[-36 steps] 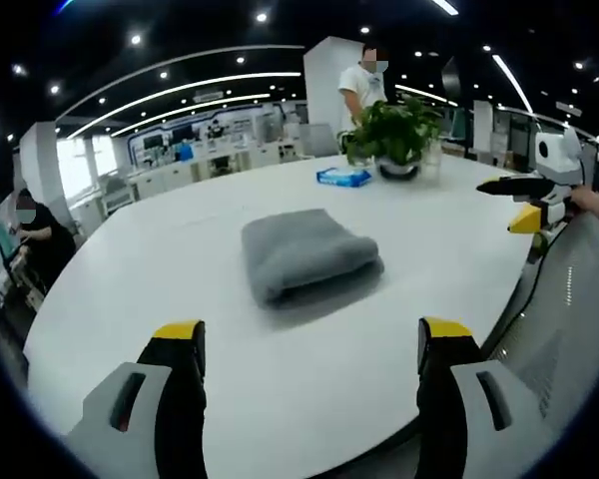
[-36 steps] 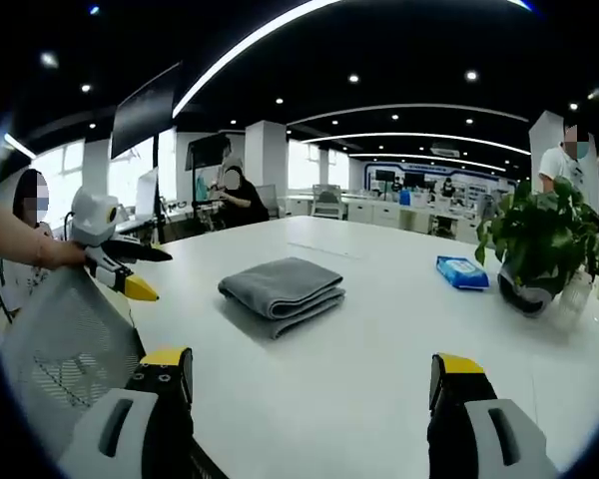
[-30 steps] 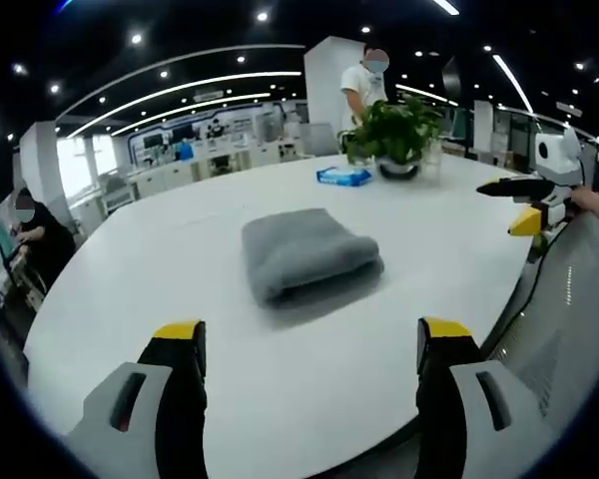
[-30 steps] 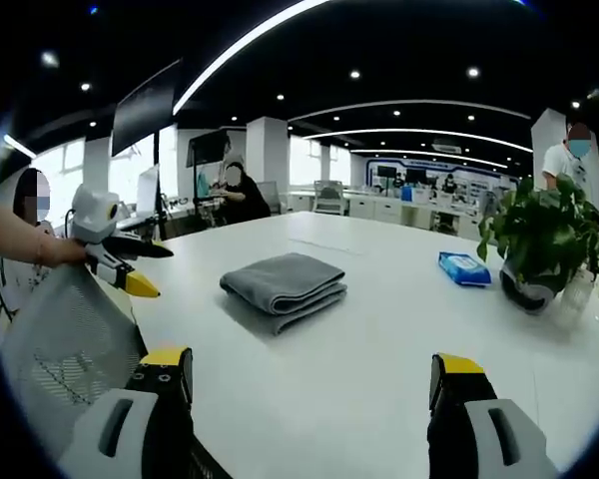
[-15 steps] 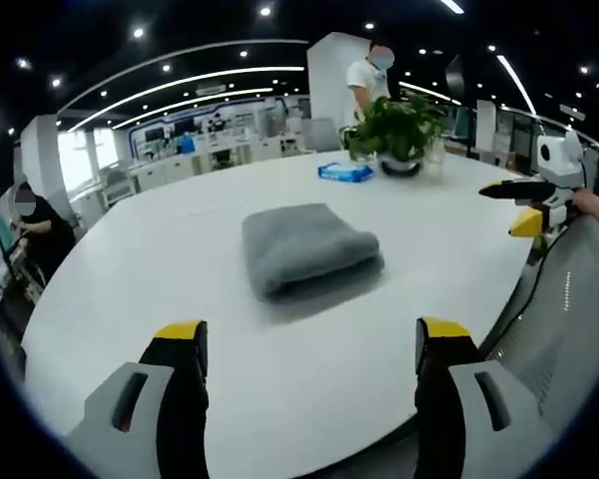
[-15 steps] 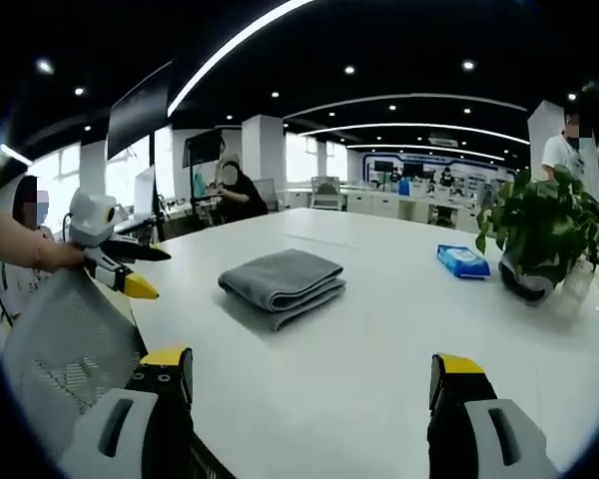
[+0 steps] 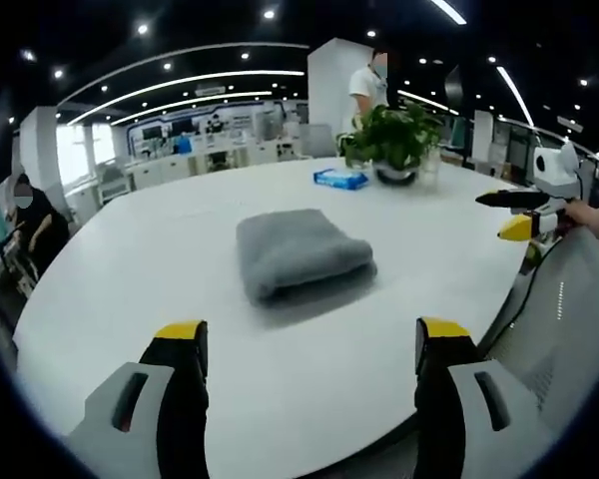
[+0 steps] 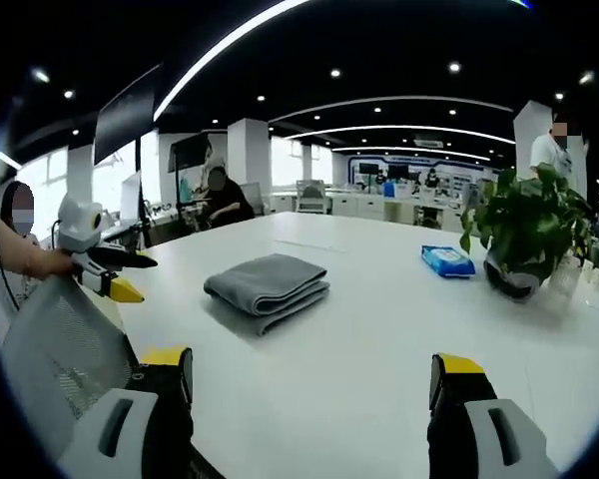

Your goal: Open the folded towel by lifting each exposed corner and separating the folded layers until the towel lies flat within the target outline without major curled edges

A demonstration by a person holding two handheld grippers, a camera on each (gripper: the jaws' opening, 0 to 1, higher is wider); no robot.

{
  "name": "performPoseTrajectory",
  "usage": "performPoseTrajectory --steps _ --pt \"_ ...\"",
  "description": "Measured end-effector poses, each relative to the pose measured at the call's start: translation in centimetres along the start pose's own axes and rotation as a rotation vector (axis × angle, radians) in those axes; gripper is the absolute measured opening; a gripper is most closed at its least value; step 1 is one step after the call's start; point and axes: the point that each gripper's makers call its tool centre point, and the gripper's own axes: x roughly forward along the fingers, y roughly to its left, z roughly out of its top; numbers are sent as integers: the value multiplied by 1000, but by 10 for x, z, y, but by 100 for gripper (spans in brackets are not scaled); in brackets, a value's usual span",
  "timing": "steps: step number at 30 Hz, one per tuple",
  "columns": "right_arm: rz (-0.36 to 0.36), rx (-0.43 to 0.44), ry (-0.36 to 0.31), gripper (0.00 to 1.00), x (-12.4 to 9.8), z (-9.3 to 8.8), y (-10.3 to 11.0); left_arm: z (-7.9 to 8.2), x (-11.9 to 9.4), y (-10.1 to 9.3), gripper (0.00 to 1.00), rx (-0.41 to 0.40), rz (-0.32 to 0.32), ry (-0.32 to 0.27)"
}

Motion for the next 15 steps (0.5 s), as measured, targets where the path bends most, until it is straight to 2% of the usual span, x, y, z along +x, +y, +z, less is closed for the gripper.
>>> performPoseTrajectory --steps 2,4,10,12,15 --pt "-13 41 -5 100 -1 0 -4 0 0 -1 86 24 1 1" --pt "-24 45 -9 100 -2 0 -7 0 0 -4 86 62 -2 -1" --pt "-32 37 24 100 0 -6 -7 9 -3 2 86 37 24 -44" --pt "-29 27 40 100 1 -8 -6 9 -4 9 87 60 59 -43" --pt "-37 24 51 100 0 -11 -8 8 -4 7 86 60 49 -41"
